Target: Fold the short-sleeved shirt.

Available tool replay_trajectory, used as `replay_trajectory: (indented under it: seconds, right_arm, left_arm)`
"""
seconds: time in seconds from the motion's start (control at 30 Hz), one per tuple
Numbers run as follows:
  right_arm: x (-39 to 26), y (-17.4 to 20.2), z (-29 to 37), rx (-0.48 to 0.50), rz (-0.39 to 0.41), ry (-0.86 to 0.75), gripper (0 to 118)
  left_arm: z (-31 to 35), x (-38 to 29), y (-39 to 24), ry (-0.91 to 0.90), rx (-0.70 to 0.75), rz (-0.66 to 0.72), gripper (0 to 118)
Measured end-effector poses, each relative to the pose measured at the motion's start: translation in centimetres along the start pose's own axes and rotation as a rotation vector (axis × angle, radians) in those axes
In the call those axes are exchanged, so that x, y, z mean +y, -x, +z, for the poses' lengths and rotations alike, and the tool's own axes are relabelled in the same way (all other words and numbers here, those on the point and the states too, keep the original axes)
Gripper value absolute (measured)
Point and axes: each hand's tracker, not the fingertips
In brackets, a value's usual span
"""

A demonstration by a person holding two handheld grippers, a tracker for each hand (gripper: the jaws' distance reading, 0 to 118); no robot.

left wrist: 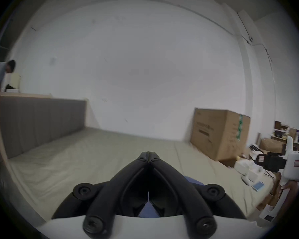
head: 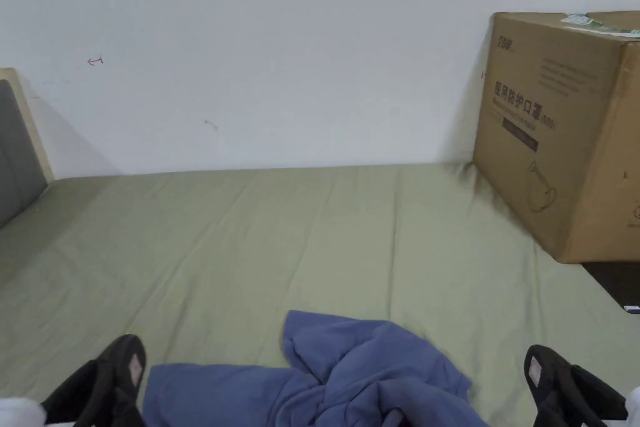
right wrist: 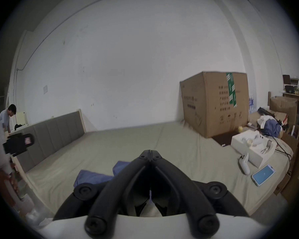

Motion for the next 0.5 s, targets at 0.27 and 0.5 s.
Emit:
replay_trajectory:
  seconds: [0.27,0.5]
  right_arm:
    - [0.1,0.7,-0.1,-0.011,-0.01,0.015,0]
    - [0.6,0.6,-0.8,0.017,-0.018,0.066,0]
  left_arm:
    - [1.0,-0.1,0.7,0.042,0.091,-0.037,0]
    - [-9.6,3.3,4.5,0.464,-0.008,0.083,0]
